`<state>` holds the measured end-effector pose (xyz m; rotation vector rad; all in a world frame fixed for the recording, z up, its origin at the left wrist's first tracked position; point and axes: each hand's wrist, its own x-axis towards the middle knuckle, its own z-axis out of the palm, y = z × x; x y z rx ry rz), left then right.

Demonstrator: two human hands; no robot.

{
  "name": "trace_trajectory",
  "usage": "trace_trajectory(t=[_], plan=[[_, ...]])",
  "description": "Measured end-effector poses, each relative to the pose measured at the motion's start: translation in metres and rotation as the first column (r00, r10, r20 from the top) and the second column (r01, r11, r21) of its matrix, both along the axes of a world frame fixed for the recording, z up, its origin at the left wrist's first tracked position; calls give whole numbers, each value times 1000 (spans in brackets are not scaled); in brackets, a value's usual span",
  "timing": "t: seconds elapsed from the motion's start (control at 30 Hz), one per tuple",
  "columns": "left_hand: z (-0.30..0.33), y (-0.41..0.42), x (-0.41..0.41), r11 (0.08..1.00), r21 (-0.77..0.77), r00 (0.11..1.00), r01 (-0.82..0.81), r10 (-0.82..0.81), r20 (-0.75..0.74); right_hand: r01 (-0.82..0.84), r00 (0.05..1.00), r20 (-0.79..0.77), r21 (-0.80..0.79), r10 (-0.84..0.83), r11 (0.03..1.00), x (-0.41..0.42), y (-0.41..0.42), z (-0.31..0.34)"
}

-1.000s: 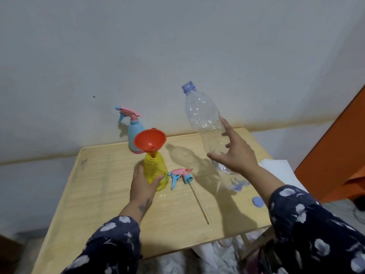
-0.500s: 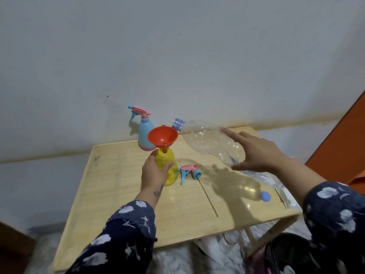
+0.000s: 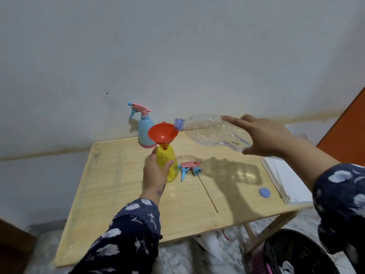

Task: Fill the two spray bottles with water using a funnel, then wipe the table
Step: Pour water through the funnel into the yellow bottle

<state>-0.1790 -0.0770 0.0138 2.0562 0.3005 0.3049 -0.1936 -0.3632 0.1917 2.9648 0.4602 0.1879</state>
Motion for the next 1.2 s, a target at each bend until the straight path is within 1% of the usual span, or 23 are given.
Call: trace_trajectory(t=[0.4, 0.57, 0.7, 0.83, 1.2], plan=[[2, -1, 5, 999, 53, 1000, 5, -4, -25, -29, 994, 99, -99, 38, 995, 9, 4, 4], [3, -1, 6, 1000, 25, 999, 1, 0, -52, -28, 994, 104, -93, 38, 995, 9, 6, 12], [3, 0, 6, 999, 40, 999, 5, -3, -53, -31, 990, 133, -138, 49, 990, 8, 6, 13], [3, 0, 7, 999, 41, 998, 6, -3, -63, -20, 990, 137, -137, 39, 990, 9, 6, 13], [6, -1, 4, 1000, 26, 999, 14, -13, -52, 1, 986, 164, -162, 26, 987, 8, 6, 16]])
